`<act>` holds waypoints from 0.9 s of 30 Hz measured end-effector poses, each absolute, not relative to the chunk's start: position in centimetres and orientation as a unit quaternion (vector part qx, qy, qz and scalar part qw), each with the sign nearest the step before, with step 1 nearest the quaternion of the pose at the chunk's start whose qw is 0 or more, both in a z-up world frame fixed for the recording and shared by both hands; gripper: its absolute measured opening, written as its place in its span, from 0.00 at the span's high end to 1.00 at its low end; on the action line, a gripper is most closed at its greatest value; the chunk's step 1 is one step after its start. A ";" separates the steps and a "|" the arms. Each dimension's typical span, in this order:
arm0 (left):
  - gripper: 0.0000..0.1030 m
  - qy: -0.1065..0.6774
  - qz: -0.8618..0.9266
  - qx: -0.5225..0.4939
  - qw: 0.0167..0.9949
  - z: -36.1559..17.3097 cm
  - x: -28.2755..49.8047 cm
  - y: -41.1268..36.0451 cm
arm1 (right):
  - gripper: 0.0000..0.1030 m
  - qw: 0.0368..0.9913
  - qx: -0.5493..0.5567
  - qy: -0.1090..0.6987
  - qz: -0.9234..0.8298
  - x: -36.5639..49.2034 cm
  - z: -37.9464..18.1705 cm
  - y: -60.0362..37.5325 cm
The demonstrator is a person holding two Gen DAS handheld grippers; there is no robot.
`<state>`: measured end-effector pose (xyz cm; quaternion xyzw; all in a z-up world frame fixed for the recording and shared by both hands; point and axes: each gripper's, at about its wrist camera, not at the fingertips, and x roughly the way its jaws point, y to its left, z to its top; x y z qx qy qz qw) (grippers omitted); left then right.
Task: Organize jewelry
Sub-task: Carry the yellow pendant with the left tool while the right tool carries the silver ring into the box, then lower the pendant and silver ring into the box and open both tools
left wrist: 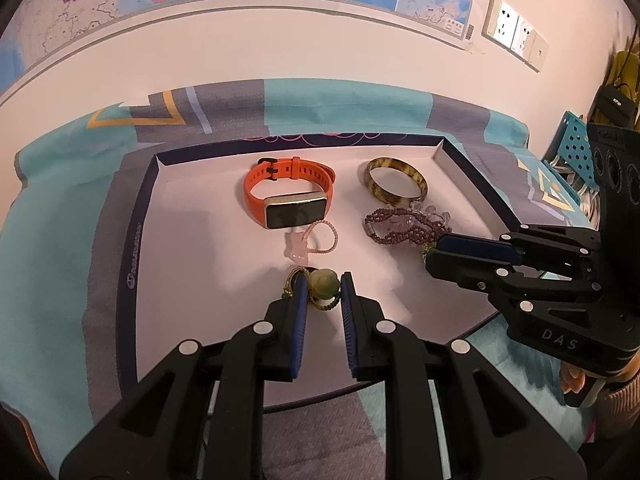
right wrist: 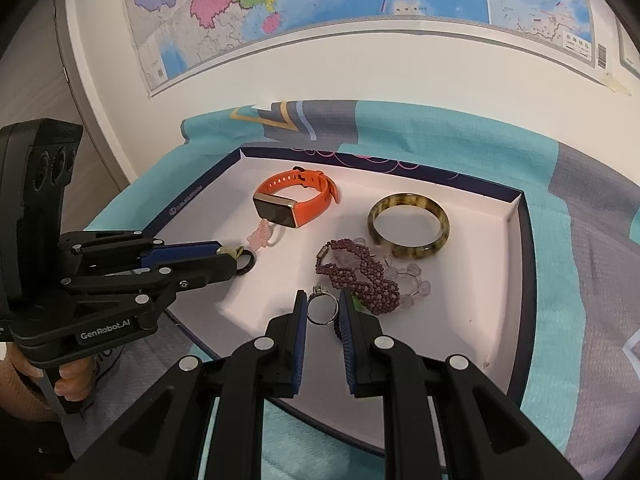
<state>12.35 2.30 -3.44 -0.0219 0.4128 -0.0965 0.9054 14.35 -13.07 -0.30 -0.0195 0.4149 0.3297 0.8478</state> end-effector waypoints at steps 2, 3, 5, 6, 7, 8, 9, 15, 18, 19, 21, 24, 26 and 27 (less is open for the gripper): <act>0.83 0.414 -0.096 -0.022 0.905 -3.5 12.4 2.3 | 0.86 0.848 -0.019 0.415 0.329 14.5 -0.4 -13.0; 0.83 0.415 -0.095 -0.022 0.905 -3.5 12.5 2.3 | 0.86 0.848 -0.019 0.415 0.329 14.5 -0.4 -13.0; 0.83 0.416 -0.094 -0.023 0.904 -3.6 12.6 2.2 | 0.86 0.848 -0.020 0.415 0.329 14.6 -0.5 -13.0; 0.83 0.417 -0.093 -0.023 0.904 -3.7 12.7 2.2 | 0.86 0.848 -0.020 0.415 0.329 14.6 -0.5 -13.0; 0.83 0.419 -0.093 -0.023 0.903 -3.7 12.7 2.2 | 0.86 0.848 -0.021 0.415 0.329 14.6 -0.5 -12.9; 0.83 0.419 -0.094 -0.024 0.903 -3.7 12.8 2.1 | 0.86 0.848 -0.021 0.415 0.329 14.6 -0.5 -12.9; 0.83 0.420 -0.093 -0.023 0.902 -3.8 12.8 2.1 | 0.86 0.848 -0.021 0.415 0.329 14.6 -0.5 -12.9; 0.83 0.423 -0.093 -0.018 0.901 -4.0 13.0 1.6 | 0.86 0.848 -0.026 0.416 0.328 14.8 -0.5 -12.7; 0.83 0.422 -0.090 -0.015 0.902 -4.0 13.0 1.4 | 0.86 0.848 -0.029 0.416 0.327 14.7 -0.6 -12.6; 0.82 0.422 -0.090 -0.015 0.902 -4.0 13.0 1.3 | 0.86 0.848 -0.031 0.417 0.326 14.7 -0.6 -12.6; 0.76 0.421 -0.087 -0.015 0.903 -4.0 12.9 1.3 | 0.86 0.849 -0.031 0.416 0.324 14.7 -0.6 -12.6; 0.66 0.418 -0.086 -0.018 0.904 -3.8 12.7 1.5 | 0.83 0.852 -0.024 0.412 0.322 14.5 -0.3 -13.0; 0.46 0.414 -0.086 -0.023 0.906 -3.6 12.3 1.7 | 0.77 0.854 -0.017 0.409 0.321 14.1 -0.2 -13.3; 0.43 0.408 -0.084 -0.023 0.909 -3.4 12.0 1.7 | 0.75 0.856 -0.014 0.407 0.319 14.0 -0.1 -13.4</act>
